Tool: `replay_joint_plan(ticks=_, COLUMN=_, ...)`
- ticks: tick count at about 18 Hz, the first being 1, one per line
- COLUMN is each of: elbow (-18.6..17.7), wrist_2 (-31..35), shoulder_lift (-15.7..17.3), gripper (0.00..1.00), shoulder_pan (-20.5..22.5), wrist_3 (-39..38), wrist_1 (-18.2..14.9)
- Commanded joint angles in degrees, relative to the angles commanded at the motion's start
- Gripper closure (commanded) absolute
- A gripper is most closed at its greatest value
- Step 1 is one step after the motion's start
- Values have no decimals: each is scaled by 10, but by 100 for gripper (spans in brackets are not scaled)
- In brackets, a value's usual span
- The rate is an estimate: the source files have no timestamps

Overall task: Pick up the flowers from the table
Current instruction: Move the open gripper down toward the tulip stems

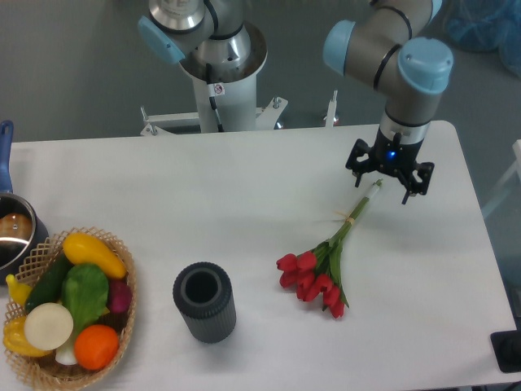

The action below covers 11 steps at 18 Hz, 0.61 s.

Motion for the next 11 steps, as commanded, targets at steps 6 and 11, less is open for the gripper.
replay_joint_plan(ticks=6, elbow=-1, wrist_2=42, shoulder_lift=-25, gripper=0, shoulder_pan=-19, wrist_3=82, wrist_1=1)
replay_joint_plan(ticks=11, elbow=-6, wrist_2=41, shoulder_lift=-31, gripper=0, shoulder_pan=-19, wrist_3=85, wrist_1=2)
